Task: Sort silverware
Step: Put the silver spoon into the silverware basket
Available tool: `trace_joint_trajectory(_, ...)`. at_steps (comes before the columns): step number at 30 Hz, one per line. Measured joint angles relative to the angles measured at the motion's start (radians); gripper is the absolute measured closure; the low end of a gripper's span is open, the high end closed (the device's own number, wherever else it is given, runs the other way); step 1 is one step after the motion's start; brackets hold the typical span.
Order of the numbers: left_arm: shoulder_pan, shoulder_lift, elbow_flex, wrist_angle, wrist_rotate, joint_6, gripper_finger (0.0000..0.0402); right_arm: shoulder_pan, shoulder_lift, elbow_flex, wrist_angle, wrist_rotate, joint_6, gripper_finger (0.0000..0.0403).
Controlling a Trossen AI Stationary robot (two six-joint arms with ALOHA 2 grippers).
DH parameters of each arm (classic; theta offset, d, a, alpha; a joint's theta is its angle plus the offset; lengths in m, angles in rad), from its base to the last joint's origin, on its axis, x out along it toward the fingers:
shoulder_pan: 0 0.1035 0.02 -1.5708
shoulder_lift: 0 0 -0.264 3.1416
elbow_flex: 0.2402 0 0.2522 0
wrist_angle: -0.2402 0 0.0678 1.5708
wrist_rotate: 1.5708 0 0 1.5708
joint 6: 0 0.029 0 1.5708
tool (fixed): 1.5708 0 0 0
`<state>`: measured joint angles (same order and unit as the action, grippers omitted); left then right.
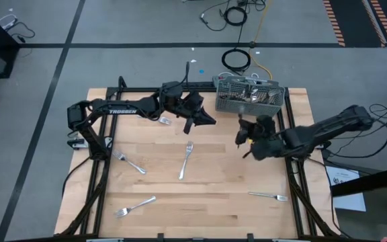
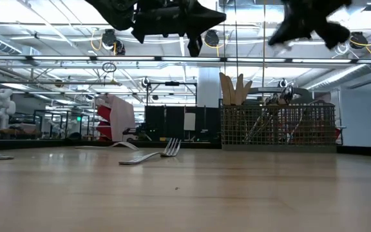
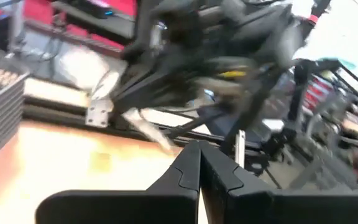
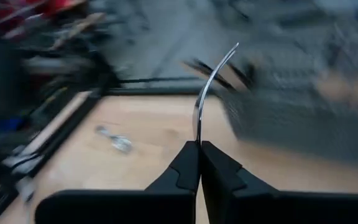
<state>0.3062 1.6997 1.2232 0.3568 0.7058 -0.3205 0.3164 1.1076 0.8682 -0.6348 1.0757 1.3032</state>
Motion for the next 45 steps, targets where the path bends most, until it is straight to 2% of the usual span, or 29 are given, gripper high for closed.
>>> trace_joint_trajectory(2,-0.005,0.0,0.0,0.004,-0.049,-0.08,0.0396,0.001,-0.038,0.015,0.146,-0.024,-0.282,0.0403)
trace_joint_trajectory(5,-0.014,0.0,0.0,0.007,-0.104,-0.202,0.0394,-0.003,-0.09,0.018,0.377,-0.183,-0.65,0.0403)
trace_joint_trajectory(8,-0.021,0.0,0.0,0.028,-0.105,-0.224,0.0384,-0.012,-0.137,0.019,0.508,-0.375,-0.809,0.0403)
trace_joint_trajectory(10,-0.028,0.0,0.0,0.058,-0.103,-0.237,0.0372,-0.017,-0.16,0.019,0.537,-0.444,-0.819,0.0403)
trace_joint_trajectory(13,-0.044,0.0,0.0,0.147,-0.097,-0.245,0.0348,-0.018,-0.175,0.019,0.552,-0.475,-0.819,0.0403)
trace_joint_trajectory(18,-0.089,0.0,0.0,0.228,-0.105,-0.142,0.029,-0.018,-0.175,0.019,0.556,-0.488,-0.822,0.0403)
trace_joint_trajectory(24,-0.104,0.0,0.001,0.267,-0.128,-0.118,0.0239,-0.03,-0.153,0.019,0.557,-0.499,-0.851,0.0403)
trace_joint_trajectory(30,-0.105,0.0,0.002,0.264,-0.234,-0.143,0.023,-0.059,-0.122,0.019,0.614,-0.5,-0.896,0.0403)
trace_joint_trajectory(35,-0.106,0.0,0.002,0.273,-0.236,-0.143,0.023,-0.079,-0.09,0.019,0.681,-0.504,-0.957,0.0403)
trace_joint_trajectory(45,-0.106,0.0,0.002,0.357,-0.225,-0.143,0.023,-0.108,-0.036,0.019,0.699,-0.503,-0.95,0.0403)
